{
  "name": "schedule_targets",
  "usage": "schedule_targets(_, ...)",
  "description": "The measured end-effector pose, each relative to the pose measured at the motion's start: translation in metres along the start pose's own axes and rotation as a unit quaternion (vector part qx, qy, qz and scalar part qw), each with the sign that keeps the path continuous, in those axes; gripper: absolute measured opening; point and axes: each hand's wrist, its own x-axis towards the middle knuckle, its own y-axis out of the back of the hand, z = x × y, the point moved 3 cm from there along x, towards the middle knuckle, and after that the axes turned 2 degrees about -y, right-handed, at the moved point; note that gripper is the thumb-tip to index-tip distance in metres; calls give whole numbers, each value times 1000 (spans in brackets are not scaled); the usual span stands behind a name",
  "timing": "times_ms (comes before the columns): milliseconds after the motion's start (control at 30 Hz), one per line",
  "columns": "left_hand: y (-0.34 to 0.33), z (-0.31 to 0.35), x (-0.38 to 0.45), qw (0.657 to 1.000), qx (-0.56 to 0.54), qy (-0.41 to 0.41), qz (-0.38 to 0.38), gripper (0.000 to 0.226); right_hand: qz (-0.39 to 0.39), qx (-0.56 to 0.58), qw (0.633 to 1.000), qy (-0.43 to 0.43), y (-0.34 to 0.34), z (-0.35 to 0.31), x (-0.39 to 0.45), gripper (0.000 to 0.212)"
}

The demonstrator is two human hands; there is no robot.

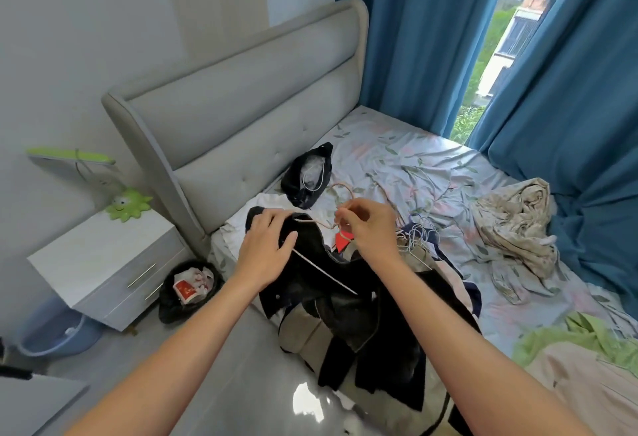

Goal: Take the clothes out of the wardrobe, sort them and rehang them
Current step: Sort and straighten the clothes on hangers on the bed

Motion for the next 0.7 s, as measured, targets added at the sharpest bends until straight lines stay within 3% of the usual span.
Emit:
schedule_targets(100, 1, -19, 34, 997, 68, -23, 9, 44, -25, 36, 999, -5, -24, 6, 29, 19)
schedule_targets(200, 2, -45, 62, 992, 117, -15, -38, 44, -34, 53, 998, 10, -43, 11, 62, 19)
schedule_targets(367, 11, -81, 85, 997, 65, 24, -42, 37, -53, 41, 998, 14, -72, 17, 99, 13)
schedule_targets(467, 14, -95, 101, 995, 75, 49, -40, 42, -86, -36, 995, 35, -73, 27, 119, 3)
schedule_targets(633, 15, -128, 130, 993, 88, 57, -48, 43, -180, -281, 943, -2, -68, 91, 153, 48)
schedule_targets(700, 14, -149, 146, 994, 74, 48, -65, 42, -195, -316, 928, -36, -81, 117, 162, 37)
